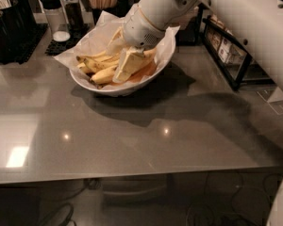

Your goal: Pick banana from white bowl

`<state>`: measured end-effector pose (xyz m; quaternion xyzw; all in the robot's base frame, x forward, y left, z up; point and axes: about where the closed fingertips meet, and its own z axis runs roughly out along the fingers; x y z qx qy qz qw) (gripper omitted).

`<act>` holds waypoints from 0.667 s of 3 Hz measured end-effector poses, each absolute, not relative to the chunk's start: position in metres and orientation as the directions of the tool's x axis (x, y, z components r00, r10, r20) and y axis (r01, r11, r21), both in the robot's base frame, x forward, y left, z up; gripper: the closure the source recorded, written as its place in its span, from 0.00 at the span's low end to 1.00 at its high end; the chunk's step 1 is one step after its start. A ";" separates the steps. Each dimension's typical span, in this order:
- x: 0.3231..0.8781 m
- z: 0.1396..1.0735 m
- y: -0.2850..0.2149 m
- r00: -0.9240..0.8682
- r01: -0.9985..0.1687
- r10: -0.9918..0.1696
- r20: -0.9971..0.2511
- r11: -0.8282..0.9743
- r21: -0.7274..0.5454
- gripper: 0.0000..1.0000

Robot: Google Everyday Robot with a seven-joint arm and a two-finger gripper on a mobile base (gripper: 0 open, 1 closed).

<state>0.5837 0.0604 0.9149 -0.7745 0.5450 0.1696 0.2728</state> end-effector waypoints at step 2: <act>0.581 0.903 0.053 0.320 -0.947 -0.773 -0.548 -0.243 -0.210 0.88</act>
Offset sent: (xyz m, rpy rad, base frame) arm -0.0044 -0.0168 -0.0192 -0.0380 0.0407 -0.0447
